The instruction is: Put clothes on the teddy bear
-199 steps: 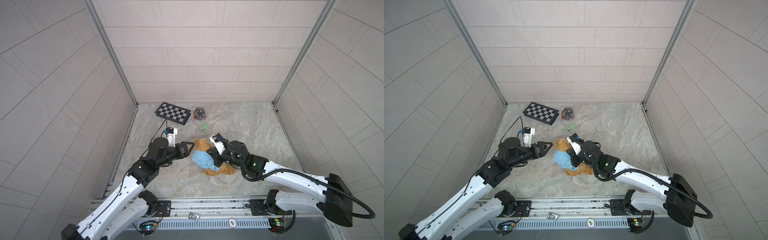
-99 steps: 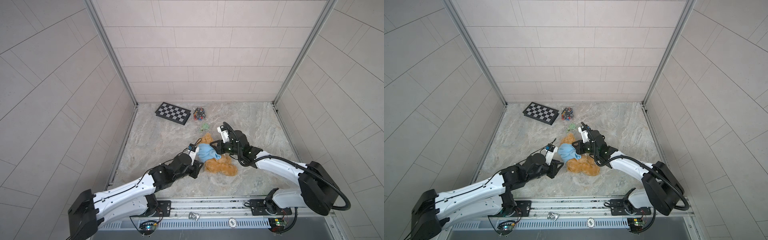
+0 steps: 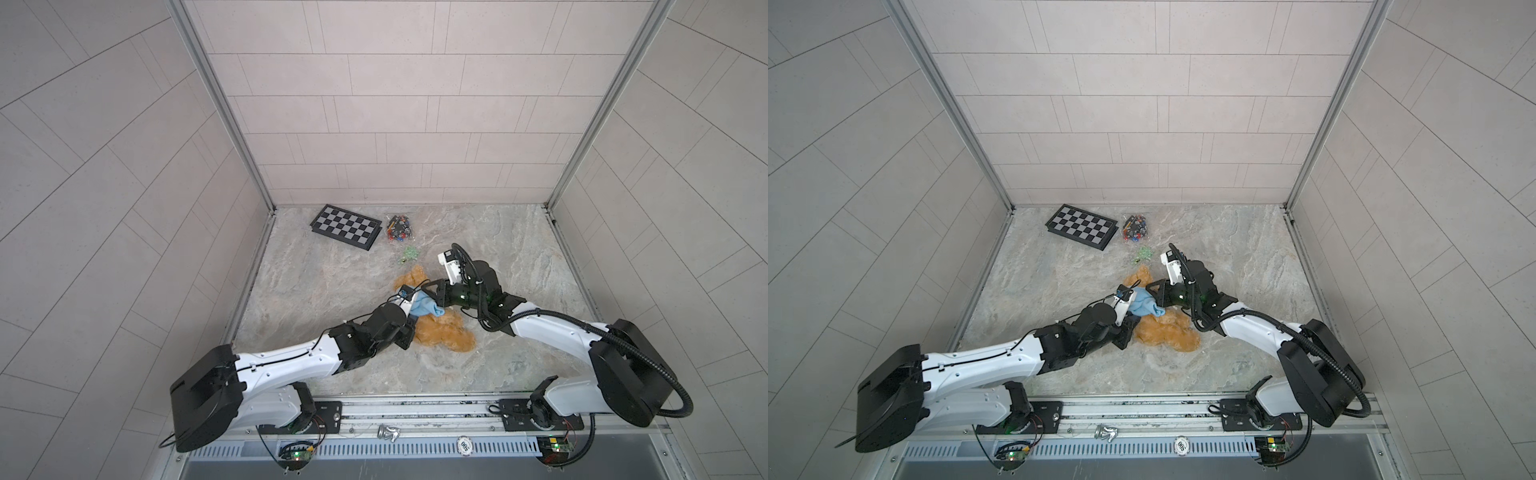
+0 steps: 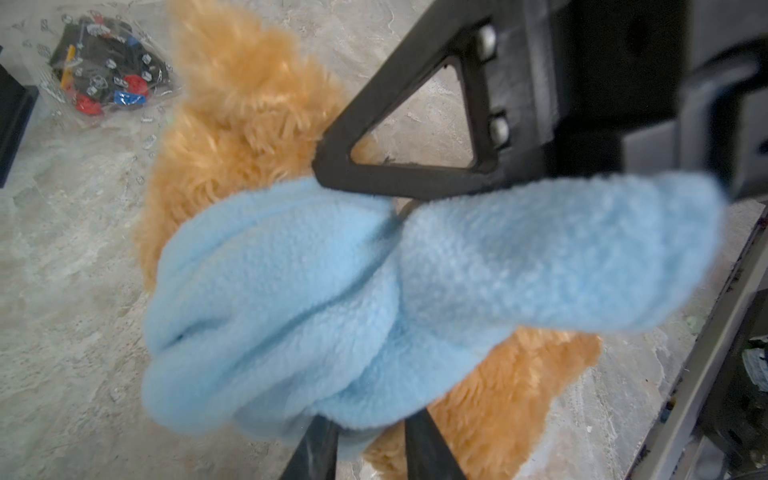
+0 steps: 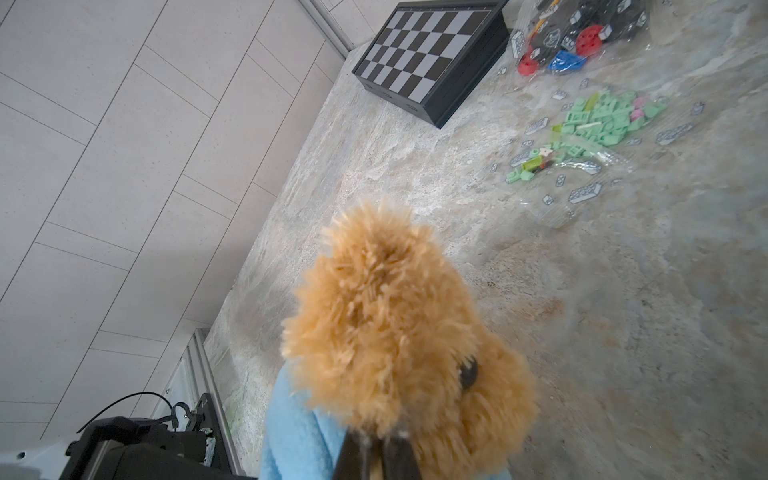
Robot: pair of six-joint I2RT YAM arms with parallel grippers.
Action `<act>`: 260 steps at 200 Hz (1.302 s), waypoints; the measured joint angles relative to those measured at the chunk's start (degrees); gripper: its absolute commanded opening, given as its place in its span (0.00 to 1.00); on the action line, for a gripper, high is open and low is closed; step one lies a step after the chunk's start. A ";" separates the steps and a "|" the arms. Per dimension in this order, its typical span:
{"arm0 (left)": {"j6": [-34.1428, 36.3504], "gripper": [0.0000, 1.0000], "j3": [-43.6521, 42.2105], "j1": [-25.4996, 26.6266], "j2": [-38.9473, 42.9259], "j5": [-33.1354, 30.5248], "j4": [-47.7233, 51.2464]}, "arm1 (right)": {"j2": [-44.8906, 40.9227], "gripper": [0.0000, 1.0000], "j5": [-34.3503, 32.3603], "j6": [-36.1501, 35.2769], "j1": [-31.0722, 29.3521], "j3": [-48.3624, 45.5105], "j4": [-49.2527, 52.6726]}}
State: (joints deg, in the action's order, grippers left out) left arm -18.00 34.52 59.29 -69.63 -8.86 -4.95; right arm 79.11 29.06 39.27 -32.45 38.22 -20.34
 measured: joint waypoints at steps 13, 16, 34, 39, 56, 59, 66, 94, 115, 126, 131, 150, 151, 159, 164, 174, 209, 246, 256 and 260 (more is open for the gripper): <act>1.09 0.31 0.94 0.11 -0.90 -0.50 -0.20 | 0.00 0.00 0.15 0.22 0.13 0.00 -0.07; 1.33 0.31 1.18 0.11 -1.14 -0.66 -0.22 | 0.00 0.00 0.17 0.24 0.15 0.00 -0.07; 2.73 0.31 2.56 0.11 -2.60 -1.40 -0.33 | -0.04 0.00 0.26 0.46 0.24 0.00 -0.07; 3.10 0.30 2.91 0.11 -2.99 -1.57 -0.37 | -0.04 0.00 0.26 0.48 0.26 0.00 -0.07; 4.13 0.18 4.09 0.11 -4.92 -2.10 -0.61 | -0.09 0.00 0.22 0.87 0.28 0.00 -0.09; 4.50 0.14 4.26 0.11 -5.27 -2.21 -0.61 | -0.09 0.00 0.22 0.92 0.33 0.00 -0.09; 4.92 0.08 4.70 0.11 -6.12 -2.60 -0.70 | -0.15 0.00 0.20 1.14 0.35 -0.09 -0.09; 5.44 0.00 5.62 0.17 -7.72 -2.97 -1.01 | -1.57 0.00 -0.52 1.49 0.37 -1.03 0.17; 4.92 0.00 5.62 0.26 -7.08 -0.15 -1.49 | -3.76 0.00 -2.05 1.46 0.37 -2.01 0.90; 4.20 0.00 5.62 0.22 -6.43 2.97 -1.99 | -4.92 0.00 -3.19 1.46 0.35 -2.47 1.31; 3.58 0.00 5.62 0.04 -6.14 4.98 -2.34 | -5.51 0.00 -3.85 1.46 0.35 -2.84 1.27; 0.63 0.00 5.60 -0.07 -5.90 14.99 -4.92 | -7.65 0.00 -6.43 1.60 0.35 -4.70 1.29; 0.52 0.00 5.60 -0.07 -5.90 15.34 -5.01 | -7.72 0.00 -6.49 1.60 0.35 -4.79 1.31; -0.81 0.00 5.55 0.00 -5.99 19.45 -6.14 | -8.46 0.00 -7.52 1.79 0.31 -5.53 1.38; -1.77 0.00 5.51 -0.02 -6.12 22.01 -6.99 | -8.94 0.00 -8.15 1.97 0.31 -6.01 1.44; -3.17 0.00 5.51 -0.02 -6.64 25.94 -8.50 | -9.77 0.00 -9.09 2.36 0.11 -6.80 1.55; -4.72 0.00 5.60 -0.31 -9.79 33.77 -9.86 | -13.42 0.00 -12.44 3.37 -0.26 -9.64 2.60; -6.71 0.00 5.73 -0.55 -12.76 36.61 -12.35 | -15.65 0.00 -14.56 2.99 -0.28 -10.10 5.46; -7.10 0.00 5.68 -1.01 -12.33 36.61 -12.41 | -16.00 0.00 -14.64 2.67 -0.28 -9.90 6.25; -7.15 0.00 5.62 -1.31 -12.15 36.61 -12.39 | -16.15 0.00 -14.73 2.51 -0.26 -9.73 6.69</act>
State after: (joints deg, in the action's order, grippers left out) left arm -25.15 40.14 57.98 -81.78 27.75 -17.34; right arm 62.96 14.33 41.78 -32.71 28.49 -13.65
